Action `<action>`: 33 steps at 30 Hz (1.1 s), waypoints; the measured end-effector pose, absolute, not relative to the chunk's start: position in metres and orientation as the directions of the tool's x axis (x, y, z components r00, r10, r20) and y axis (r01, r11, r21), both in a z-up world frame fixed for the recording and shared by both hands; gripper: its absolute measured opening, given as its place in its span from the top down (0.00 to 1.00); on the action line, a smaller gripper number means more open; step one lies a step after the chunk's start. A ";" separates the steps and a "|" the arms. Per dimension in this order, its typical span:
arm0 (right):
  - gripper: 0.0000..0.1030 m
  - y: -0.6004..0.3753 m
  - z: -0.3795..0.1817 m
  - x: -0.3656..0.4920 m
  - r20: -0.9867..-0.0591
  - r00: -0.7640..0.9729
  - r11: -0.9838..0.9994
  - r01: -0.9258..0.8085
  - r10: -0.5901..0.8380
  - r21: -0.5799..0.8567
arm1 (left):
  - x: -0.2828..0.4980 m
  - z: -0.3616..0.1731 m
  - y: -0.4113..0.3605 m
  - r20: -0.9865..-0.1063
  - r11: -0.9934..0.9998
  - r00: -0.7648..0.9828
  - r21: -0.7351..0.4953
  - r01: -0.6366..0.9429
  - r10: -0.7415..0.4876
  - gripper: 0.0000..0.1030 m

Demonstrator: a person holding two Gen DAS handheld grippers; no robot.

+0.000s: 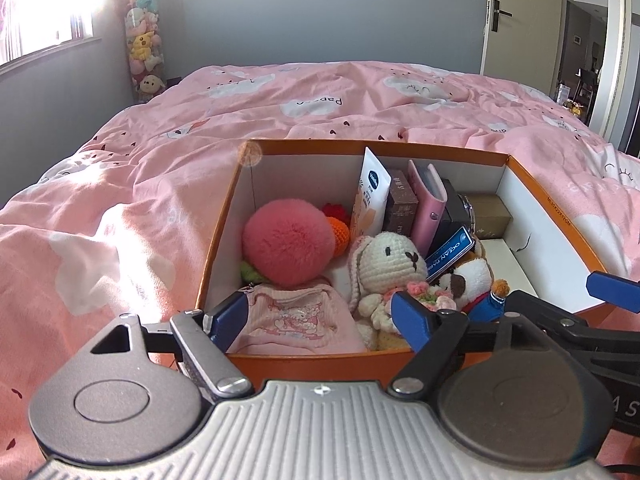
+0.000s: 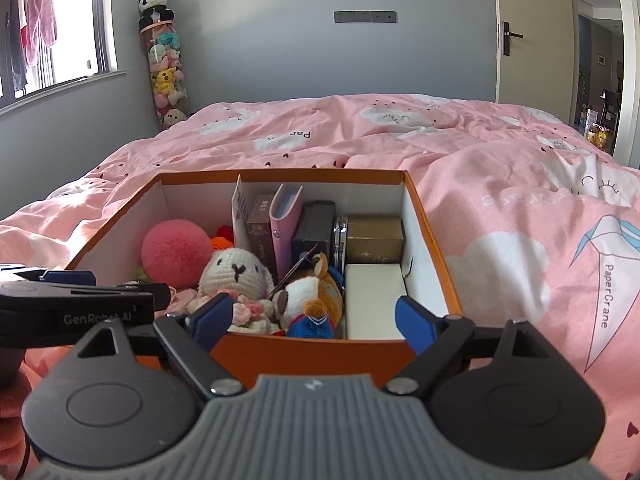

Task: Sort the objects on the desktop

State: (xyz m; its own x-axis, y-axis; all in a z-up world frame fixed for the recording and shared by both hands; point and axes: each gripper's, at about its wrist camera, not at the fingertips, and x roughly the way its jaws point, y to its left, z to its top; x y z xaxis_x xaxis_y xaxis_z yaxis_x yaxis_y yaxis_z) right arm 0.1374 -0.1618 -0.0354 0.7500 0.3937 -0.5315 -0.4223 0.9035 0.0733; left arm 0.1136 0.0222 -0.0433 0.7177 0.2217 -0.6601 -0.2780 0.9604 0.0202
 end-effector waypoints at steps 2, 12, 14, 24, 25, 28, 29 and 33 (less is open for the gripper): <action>0.13 -0.162 -0.036 0.138 -0.533 0.749 0.903 -0.422 0.394 0.074 | 0.114 -0.043 0.022 -0.660 0.960 0.717 0.021 -0.278 0.222 0.09; 0.13 -0.162 -0.035 0.137 -0.532 0.750 0.904 -0.422 0.393 0.073 | 0.114 -0.044 0.023 -0.667 0.960 0.712 0.019 -0.280 0.221 0.09; 0.13 -0.161 -0.035 0.137 -0.532 0.750 0.904 -0.422 0.393 0.073 | 0.114 -0.044 0.022 -0.668 0.960 0.711 0.019 -0.280 0.221 0.09; 0.13 -0.161 -0.035 0.137 -0.532 0.750 0.904 -0.421 0.393 0.074 | 0.114 -0.045 0.022 -0.671 0.960 0.709 0.019 -0.279 0.219 0.09; 0.13 -0.161 -0.035 0.137 -0.532 0.750 0.904 -0.421 0.393 0.074 | 0.114 -0.045 0.023 -0.671 0.960 0.708 0.019 -0.279 0.219 0.09; 0.13 -0.161 -0.035 0.137 -0.532 0.750 0.904 -0.421 0.393 0.073 | 0.114 -0.045 0.022 -0.671 0.960 0.708 0.019 -0.279 0.220 0.09; 0.13 -0.161 -0.035 0.137 -0.532 0.750 0.904 -0.421 0.393 0.074 | 0.114 -0.045 0.022 -0.671 0.960 0.708 0.019 -0.280 0.220 0.09; 0.13 -0.161 -0.035 0.137 -0.532 0.750 0.904 -0.421 0.393 0.074 | 0.114 -0.045 0.022 -0.671 0.960 0.708 0.019 -0.280 0.220 0.09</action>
State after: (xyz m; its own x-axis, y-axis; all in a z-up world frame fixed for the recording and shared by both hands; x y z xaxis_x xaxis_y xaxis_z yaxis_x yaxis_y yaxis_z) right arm 0.1372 -0.1613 -0.0352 0.7498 0.3929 -0.5323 -0.4215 0.9039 0.0735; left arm 0.1141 0.0223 -0.0448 0.7082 0.2196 -0.6710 -0.2797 0.9599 0.0189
